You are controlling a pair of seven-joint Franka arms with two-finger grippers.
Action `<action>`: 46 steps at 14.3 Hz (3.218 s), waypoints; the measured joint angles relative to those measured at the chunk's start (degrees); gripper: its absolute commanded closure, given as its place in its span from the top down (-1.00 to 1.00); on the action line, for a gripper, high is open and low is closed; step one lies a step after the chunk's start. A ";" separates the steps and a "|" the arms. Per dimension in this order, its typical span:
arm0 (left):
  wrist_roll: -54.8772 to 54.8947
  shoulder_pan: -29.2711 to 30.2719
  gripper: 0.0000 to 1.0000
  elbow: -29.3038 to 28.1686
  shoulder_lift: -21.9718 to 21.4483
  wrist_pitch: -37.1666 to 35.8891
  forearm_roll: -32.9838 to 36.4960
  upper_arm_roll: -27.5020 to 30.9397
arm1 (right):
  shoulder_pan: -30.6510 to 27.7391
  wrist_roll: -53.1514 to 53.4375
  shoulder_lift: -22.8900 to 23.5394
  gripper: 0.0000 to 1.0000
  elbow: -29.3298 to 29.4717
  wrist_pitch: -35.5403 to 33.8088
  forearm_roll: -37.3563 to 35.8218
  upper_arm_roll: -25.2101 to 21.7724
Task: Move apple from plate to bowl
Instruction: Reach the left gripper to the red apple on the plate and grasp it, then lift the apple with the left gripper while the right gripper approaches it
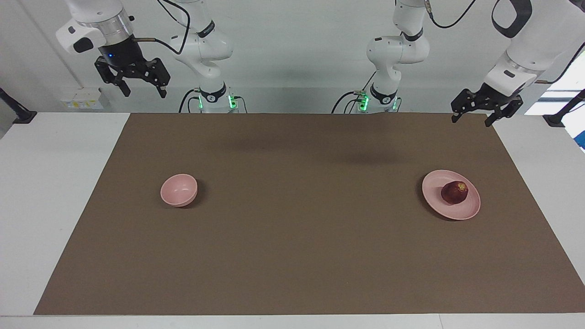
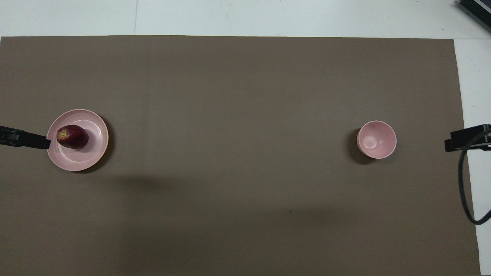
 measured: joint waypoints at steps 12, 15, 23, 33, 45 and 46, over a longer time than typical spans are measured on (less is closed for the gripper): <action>4.31 2.46 1.00 -11.59 12.03 28.27 -5.95 0.87 | 0.00 0.00 0.00 1.00 0.00 0.00 0.00 0.00; 6.30 3.03 1.00 -11.78 13.35 29.42 -6.10 0.88 | 0.00 0.00 0.00 1.00 0.00 0.00 0.00 0.00; 7.11 3.08 -1.00 -12.22 13.42 29.52 -6.14 0.89 | 0.00 0.00 0.00 1.00 0.00 0.00 0.00 0.00; 6.29 2.85 -1.00 -10.64 7.54 21.84 -7.29 -0.27 | -0.27 0.03 -0.47 1.00 -0.05 0.00 0.30 -0.51; 0.75 0.65 -1.00 -10.44 1.58 10.25 -34.74 -4.75 | 0.23 24.56 1.07 1.00 -8.39 11.24 19.22 0.03; 0.72 0.65 -1.00 -10.45 1.58 9.90 -37.26 -4.86 | 0.50 27.57 1.74 1.00 -8.54 12.43 20.98 0.12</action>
